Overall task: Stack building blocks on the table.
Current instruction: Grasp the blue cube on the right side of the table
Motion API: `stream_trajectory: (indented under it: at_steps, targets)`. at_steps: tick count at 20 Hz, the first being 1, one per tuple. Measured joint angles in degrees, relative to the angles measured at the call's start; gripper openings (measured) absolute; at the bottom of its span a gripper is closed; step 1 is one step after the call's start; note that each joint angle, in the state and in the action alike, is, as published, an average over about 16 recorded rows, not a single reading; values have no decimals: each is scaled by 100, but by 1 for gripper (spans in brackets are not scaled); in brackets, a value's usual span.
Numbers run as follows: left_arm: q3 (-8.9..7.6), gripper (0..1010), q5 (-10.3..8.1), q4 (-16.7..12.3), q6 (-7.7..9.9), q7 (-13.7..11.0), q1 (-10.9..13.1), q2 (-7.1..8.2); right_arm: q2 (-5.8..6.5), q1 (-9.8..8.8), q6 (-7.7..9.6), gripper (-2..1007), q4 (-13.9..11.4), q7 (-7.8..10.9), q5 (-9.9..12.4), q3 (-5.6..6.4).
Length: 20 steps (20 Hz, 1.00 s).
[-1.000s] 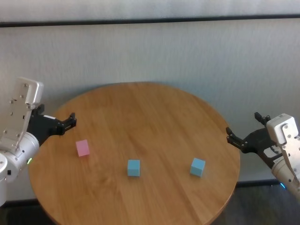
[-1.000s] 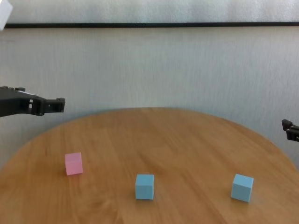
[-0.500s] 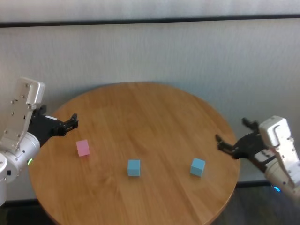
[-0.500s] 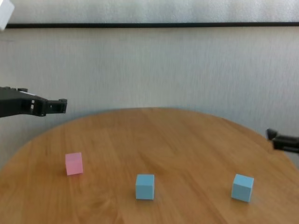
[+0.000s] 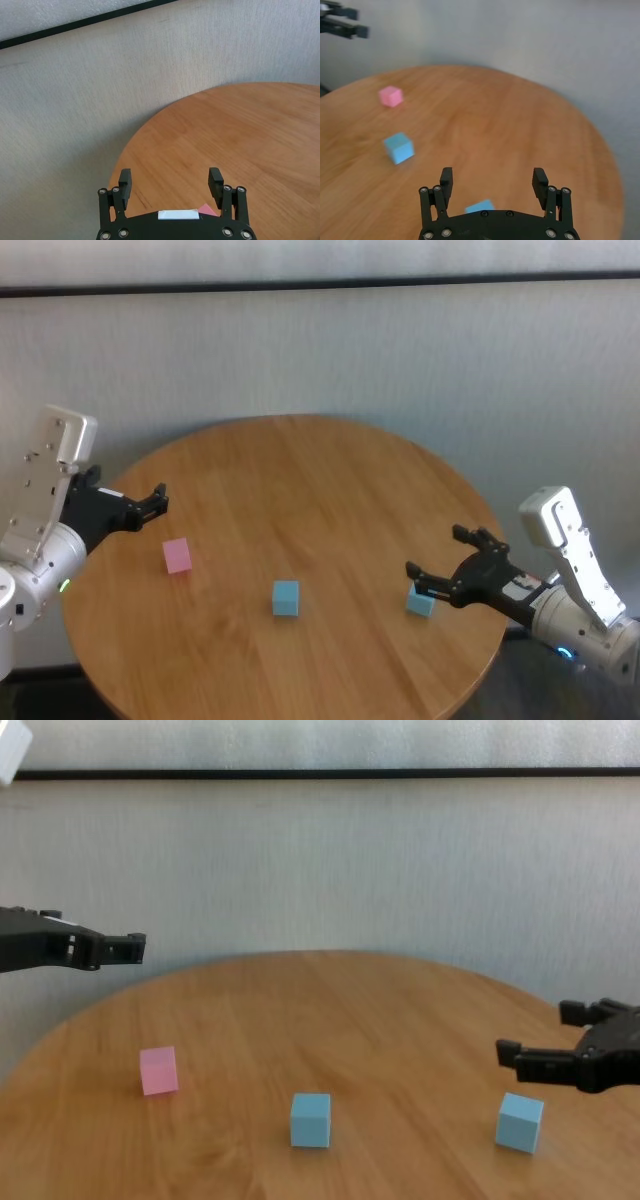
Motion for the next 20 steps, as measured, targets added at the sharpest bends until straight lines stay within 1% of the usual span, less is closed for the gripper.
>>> stream_trajectory:
  at_steps: [4,7,10,13,16,20]
  targets:
    - [3,1003,-4,-4,4,-6,1,4,53,92,154,1001,50,465,134,-22]
    - [5,1003,-7,-7,7,-10,3,5,129,159,217,1001,99,780,154,-44]
    - [6,1003,-8,-9,9,-12,4,7,212,221,259,1001,149,1051,141,-63]
    - [8,1003,-10,-10,10,-14,5,8,287,279,302,1001,201,1264,96,-86]
    - [9,1003,-11,-12,12,-16,5,9,340,342,359,1001,265,1436,27,-116]
    - [10,1003,-12,-13,13,-18,6,10,341,425,434,1001,366,1615,-46,-155]
